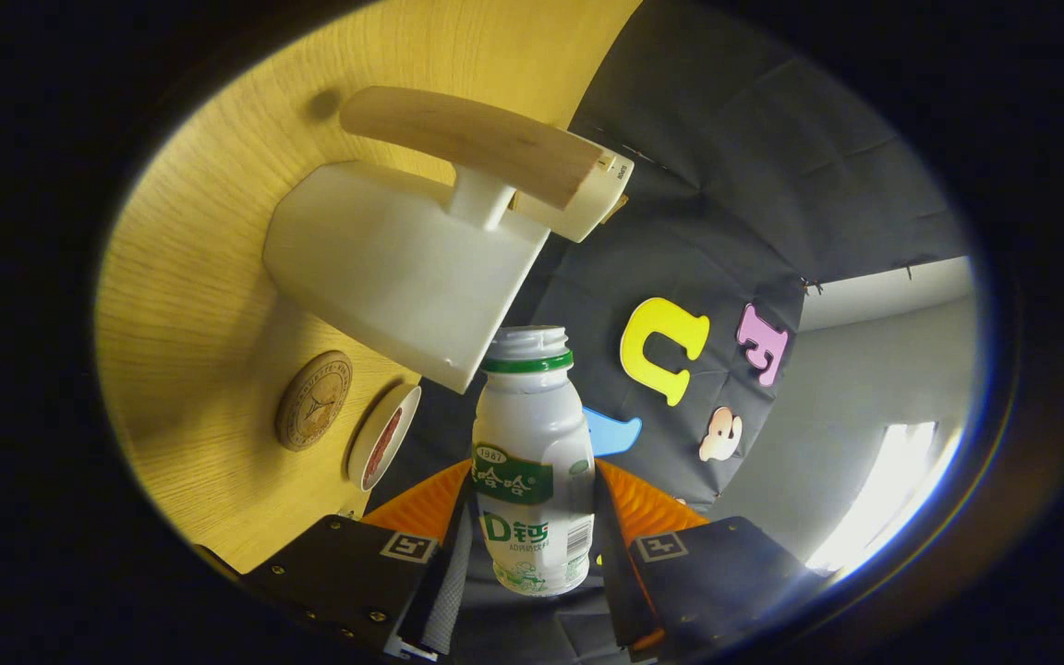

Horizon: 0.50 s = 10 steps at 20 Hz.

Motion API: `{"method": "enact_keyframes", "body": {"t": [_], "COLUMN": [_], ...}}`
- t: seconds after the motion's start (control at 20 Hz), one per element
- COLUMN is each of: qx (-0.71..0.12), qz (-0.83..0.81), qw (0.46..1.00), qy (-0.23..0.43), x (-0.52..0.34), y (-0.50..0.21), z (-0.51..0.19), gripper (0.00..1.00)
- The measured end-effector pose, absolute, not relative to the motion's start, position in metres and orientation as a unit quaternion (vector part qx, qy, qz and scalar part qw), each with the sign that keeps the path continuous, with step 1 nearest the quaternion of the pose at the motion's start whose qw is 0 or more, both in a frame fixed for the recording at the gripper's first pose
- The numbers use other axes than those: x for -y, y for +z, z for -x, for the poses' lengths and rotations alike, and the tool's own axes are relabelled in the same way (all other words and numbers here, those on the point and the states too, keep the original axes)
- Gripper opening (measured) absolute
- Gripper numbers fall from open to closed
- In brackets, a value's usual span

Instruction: Take the bottle from table, then pour the juice into the cup, finally place the bottle on the coaster

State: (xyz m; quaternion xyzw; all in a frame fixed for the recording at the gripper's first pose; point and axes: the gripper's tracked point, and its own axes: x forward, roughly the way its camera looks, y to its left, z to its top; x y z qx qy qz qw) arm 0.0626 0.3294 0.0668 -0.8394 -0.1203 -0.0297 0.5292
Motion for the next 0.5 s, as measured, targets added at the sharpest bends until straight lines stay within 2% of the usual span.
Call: {"method": "enact_keyframes", "body": {"t": [0.5], "qx": [0.136], "qz": [0.853], "qw": [0.503], "qy": [-0.033], "x": [-0.3328], "y": [0.0645], "z": [-0.0567], "gripper": [0.63]}}
